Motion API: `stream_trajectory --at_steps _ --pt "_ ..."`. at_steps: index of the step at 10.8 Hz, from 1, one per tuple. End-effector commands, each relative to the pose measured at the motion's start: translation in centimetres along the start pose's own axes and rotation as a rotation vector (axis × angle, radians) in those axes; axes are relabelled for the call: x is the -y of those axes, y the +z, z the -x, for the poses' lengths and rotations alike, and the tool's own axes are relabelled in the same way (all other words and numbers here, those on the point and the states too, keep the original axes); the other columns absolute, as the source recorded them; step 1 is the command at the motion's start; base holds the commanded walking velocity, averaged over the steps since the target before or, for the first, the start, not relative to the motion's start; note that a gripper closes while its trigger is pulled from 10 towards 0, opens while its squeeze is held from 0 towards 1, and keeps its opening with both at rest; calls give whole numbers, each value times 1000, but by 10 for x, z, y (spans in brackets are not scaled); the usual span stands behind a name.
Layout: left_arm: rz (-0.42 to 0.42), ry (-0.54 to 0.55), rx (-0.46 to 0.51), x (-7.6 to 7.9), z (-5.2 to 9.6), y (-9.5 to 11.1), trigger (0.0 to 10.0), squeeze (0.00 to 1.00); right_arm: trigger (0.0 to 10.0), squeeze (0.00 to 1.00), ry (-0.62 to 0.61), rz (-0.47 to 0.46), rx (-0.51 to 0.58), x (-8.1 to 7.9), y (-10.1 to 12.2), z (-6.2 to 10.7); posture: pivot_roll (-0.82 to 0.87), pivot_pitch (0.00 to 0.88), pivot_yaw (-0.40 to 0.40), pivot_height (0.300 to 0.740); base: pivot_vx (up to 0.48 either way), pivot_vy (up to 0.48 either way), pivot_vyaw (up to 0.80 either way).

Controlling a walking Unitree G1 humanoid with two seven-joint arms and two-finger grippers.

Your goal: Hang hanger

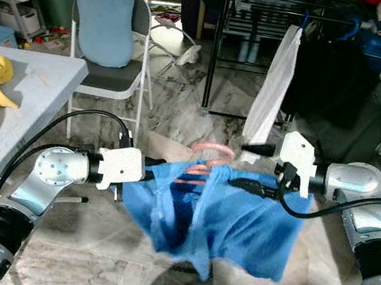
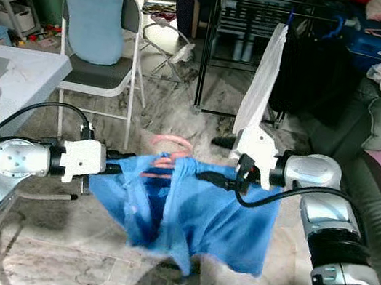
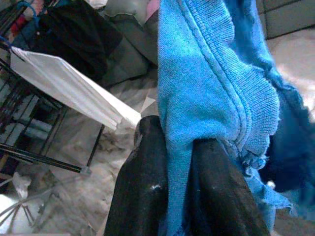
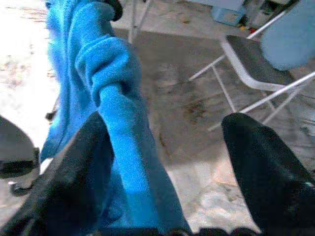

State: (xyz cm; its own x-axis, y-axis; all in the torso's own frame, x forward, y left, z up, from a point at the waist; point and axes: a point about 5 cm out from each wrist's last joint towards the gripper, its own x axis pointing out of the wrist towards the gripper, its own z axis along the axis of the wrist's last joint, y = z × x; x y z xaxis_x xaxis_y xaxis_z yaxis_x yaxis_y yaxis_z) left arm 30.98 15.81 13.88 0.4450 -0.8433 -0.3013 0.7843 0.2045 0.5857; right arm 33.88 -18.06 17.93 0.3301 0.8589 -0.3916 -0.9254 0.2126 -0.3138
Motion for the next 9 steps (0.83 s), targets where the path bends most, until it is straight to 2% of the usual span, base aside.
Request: stream_trajectory --at_steps 1,7,9 --pt "-35 -11 45 -4 -3 9 0 0 0 0 62 5 -4 1 5 1 -13 1 27 740 0 0 0" --pt "-30 -41 64 -4 -10 12 0 0 0 0 319 14 -137 -11 -5 2 -12 5 23 740 0 0 0" --pt "-27 -45 67 -3 -11 12 0 0 0 0 318 8 -147 -11 -9 2 -11 6 24 740 0 0 0"
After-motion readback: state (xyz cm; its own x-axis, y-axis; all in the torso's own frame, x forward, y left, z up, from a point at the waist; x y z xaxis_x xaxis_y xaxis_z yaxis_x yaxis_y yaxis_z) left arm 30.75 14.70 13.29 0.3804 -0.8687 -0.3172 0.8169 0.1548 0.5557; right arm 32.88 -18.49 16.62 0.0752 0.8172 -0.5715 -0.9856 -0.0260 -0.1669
